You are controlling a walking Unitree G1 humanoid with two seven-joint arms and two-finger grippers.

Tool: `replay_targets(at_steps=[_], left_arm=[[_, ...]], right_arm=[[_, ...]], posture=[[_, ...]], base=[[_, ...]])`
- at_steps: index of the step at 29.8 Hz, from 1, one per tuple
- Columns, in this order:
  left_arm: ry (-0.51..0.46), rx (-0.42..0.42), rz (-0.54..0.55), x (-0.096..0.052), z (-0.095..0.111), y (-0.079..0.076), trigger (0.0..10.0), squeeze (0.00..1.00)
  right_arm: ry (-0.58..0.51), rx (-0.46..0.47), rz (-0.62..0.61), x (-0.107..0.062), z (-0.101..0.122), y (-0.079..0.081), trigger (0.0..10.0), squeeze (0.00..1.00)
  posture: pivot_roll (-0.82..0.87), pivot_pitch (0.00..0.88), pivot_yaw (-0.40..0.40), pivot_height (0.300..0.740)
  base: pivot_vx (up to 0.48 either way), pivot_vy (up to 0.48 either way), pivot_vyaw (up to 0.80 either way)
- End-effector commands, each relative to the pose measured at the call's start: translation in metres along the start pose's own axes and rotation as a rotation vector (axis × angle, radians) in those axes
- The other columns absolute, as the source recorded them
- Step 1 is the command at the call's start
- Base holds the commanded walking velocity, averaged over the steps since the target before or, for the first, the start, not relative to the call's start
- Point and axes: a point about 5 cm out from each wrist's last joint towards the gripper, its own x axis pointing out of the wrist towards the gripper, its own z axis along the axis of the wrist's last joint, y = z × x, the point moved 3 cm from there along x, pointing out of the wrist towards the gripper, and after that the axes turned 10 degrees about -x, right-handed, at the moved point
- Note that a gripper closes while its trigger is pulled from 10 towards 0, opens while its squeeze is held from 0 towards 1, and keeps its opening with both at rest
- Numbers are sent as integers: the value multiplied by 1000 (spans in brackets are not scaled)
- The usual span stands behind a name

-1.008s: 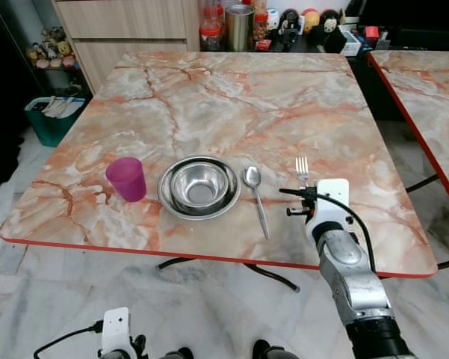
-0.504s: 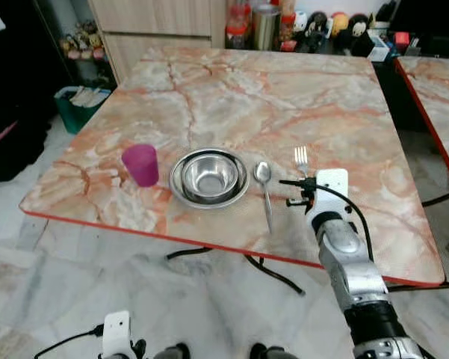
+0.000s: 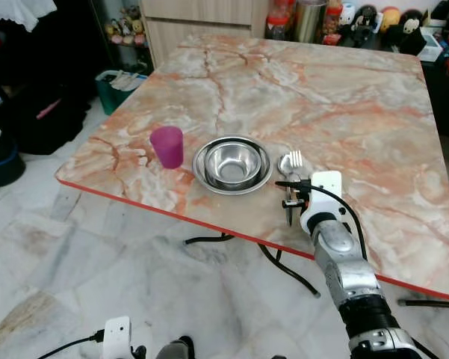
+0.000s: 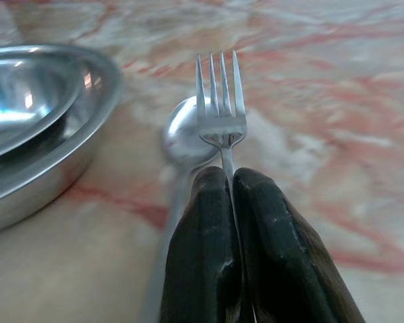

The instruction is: Setting the table

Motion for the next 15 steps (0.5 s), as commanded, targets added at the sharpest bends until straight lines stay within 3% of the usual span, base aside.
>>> replay_targets(at_steps=[1, 15], left_arm=[[4, 10, 14, 0, 0, 4, 10000, 0], [2, 18, 14, 0, -1, 4, 10000, 0]], right_arm=[[-12, 12, -10, 2, 3, -3, 10000, 0], [14, 30, -103, 11, 2, -15, 10000, 0]], posture=[[-6, 167, 16, 740], [-7, 171, 13, 740]], base=[[0, 0, 0], [0, 0, 0]])
